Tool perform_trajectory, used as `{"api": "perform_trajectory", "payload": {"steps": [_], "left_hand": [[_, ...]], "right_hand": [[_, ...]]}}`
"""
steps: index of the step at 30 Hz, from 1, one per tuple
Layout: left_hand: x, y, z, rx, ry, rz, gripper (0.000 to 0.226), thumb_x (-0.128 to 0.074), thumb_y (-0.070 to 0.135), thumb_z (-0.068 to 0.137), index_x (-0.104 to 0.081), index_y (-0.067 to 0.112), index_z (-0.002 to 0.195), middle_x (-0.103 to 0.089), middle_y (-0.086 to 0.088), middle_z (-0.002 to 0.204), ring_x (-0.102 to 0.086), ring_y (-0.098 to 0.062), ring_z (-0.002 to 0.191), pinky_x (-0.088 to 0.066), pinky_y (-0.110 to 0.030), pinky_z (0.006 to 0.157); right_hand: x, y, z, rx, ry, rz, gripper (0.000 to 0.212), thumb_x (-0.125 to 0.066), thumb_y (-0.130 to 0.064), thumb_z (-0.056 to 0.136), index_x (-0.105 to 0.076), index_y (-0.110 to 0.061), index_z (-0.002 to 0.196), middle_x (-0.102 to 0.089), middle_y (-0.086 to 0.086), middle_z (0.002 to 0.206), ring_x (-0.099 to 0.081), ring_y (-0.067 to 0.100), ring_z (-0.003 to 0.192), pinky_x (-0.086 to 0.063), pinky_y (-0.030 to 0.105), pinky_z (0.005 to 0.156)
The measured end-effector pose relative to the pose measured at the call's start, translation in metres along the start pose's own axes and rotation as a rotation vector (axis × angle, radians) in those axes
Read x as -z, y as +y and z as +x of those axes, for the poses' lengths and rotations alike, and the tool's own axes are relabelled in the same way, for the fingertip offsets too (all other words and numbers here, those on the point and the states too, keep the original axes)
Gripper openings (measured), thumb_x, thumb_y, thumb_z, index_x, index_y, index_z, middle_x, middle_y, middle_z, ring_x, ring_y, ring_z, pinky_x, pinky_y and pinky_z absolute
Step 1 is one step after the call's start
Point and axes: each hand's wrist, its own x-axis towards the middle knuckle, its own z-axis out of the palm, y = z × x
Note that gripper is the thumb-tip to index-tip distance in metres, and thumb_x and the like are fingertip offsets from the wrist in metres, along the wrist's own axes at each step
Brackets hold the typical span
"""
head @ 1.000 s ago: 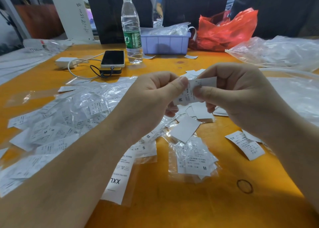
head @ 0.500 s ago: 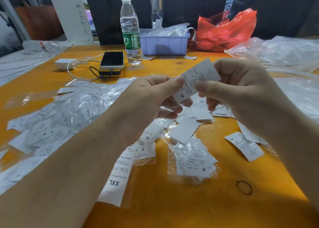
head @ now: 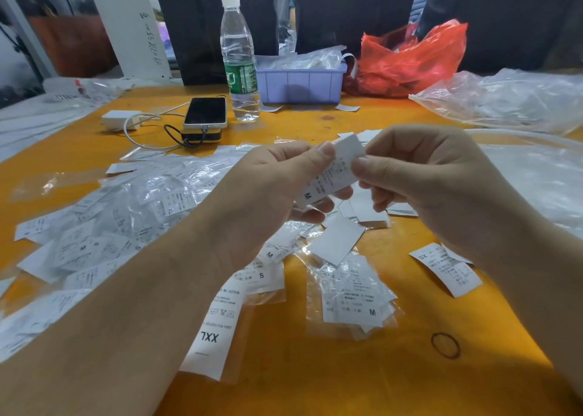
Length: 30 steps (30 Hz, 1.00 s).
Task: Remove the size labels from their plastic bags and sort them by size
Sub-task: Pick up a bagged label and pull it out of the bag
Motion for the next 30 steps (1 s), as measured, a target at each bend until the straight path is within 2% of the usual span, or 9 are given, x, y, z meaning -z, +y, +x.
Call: {"api": "perform_trajectory", "payload": {"steps": [2, 4, 7, 10, 15, 20, 23, 25, 30], "left_hand": [[0.001, 0.0, 0.001, 0.0, 0.002, 0.005, 0.032, -0.056, 0.042, 0.078, -0.073, 0.018, 0.091, -0.072, 0.0, 0.074, -0.065, -0.012, 0.064, -0.055, -0.024, 0.061], [0.002, -0.001, 0.001, -0.005, -0.001, 0.0, 0.032, -0.057, 0.042, 0.078, -0.071, 0.018, 0.093, -0.073, 0.0, 0.075, -0.065, -0.012, 0.064, -0.056, -0.024, 0.062], [0.001, -0.001, 0.0, -0.008, -0.01, 0.004, 0.032, -0.056, 0.042, 0.079, -0.071, 0.018, 0.094, -0.073, 0.0, 0.076, -0.065, -0.012, 0.064, -0.058, -0.026, 0.063], [0.0, -0.001, 0.0, 0.0, -0.02, 0.007, 0.034, -0.055, 0.041, 0.079, -0.07, 0.015, 0.094, -0.073, -0.001, 0.076, -0.065, -0.012, 0.065, -0.057, -0.025, 0.062], [0.001, 0.0, 0.001, 0.019, -0.022, 0.002, 0.028, -0.053, 0.036, 0.089, -0.069, 0.015, 0.099, -0.073, 0.0, 0.076, -0.065, -0.012, 0.065, -0.056, -0.025, 0.062], [-0.001, -0.001, 0.001, 0.013, 0.004, 0.028, 0.027, -0.049, 0.034, 0.095, -0.068, 0.015, 0.097, -0.072, 0.0, 0.075, -0.064, -0.014, 0.067, -0.055, -0.025, 0.06], [-0.002, -0.003, 0.001, 0.018, 0.065, 0.038, 0.025, -0.05, 0.036, 0.094, -0.071, 0.024, 0.088, -0.071, 0.004, 0.072, -0.065, -0.012, 0.065, -0.056, -0.027, 0.061], [-0.003, -0.004, 0.001, 0.038, 0.093, 0.049, 0.027, -0.053, 0.038, 0.092, -0.075, 0.029, 0.079, -0.069, 0.011, 0.065, -0.063, -0.008, 0.062, -0.056, -0.025, 0.061], [-0.004, -0.003, 0.002, 0.065, 0.133, 0.037, 0.027, -0.056, 0.029, 0.095, -0.074, 0.025, 0.076, -0.065, 0.016, 0.058, -0.061, -0.007, 0.059, -0.058, -0.025, 0.061]], "right_hand": [[-0.001, -0.001, 0.0, 0.0, 0.003, -0.001, 0.019, -0.068, -0.028, 0.077, -0.07, -0.009, 0.078, -0.066, 0.015, 0.074, -0.057, 0.015, 0.06, -0.053, 0.028, 0.057], [0.003, -0.001, 0.001, 0.029, 0.068, 0.032, 0.009, -0.068, -0.018, 0.084, -0.071, -0.011, 0.079, -0.066, 0.007, 0.07, -0.056, 0.014, 0.059, -0.052, 0.026, 0.056], [0.005, 0.0, 0.001, 0.076, 0.132, 0.006, 0.011, -0.068, -0.007, 0.087, -0.071, -0.012, 0.077, -0.065, 0.002, 0.065, -0.056, 0.015, 0.057, -0.052, 0.026, 0.054], [-0.004, 0.0, -0.002, 0.104, 0.066, -0.077, 0.005, -0.071, -0.011, 0.084, -0.071, -0.009, 0.08, -0.065, 0.008, 0.066, -0.056, 0.019, 0.057, -0.051, 0.03, 0.054], [0.001, -0.001, -0.001, 0.116, 0.128, -0.101, 0.009, -0.069, -0.008, 0.087, -0.072, -0.012, 0.079, -0.068, 0.01, 0.069, -0.057, 0.017, 0.057, -0.052, 0.03, 0.054], [-0.003, 0.0, -0.002, 0.139, 0.092, -0.14, 0.006, -0.072, -0.017, 0.083, -0.072, -0.015, 0.078, -0.066, 0.011, 0.069, -0.055, 0.02, 0.057, -0.05, 0.04, 0.054], [0.002, -0.003, -0.001, 0.174, 0.14, -0.125, 0.006, -0.068, -0.022, 0.08, -0.073, -0.018, 0.079, -0.068, 0.008, 0.07, -0.056, 0.019, 0.057, -0.051, 0.038, 0.054], [-0.001, -0.003, -0.003, 0.189, 0.106, -0.172, 0.006, -0.068, -0.022, 0.081, -0.073, -0.018, 0.08, -0.067, 0.009, 0.07, -0.056, 0.023, 0.058, -0.051, 0.042, 0.054], [-0.002, -0.001, -0.004, 0.181, 0.067, -0.221, 0.005, -0.07, -0.019, 0.087, -0.074, -0.018, 0.084, -0.066, 0.011, 0.071, -0.057, 0.026, 0.062, -0.049, 0.046, 0.057]]}}
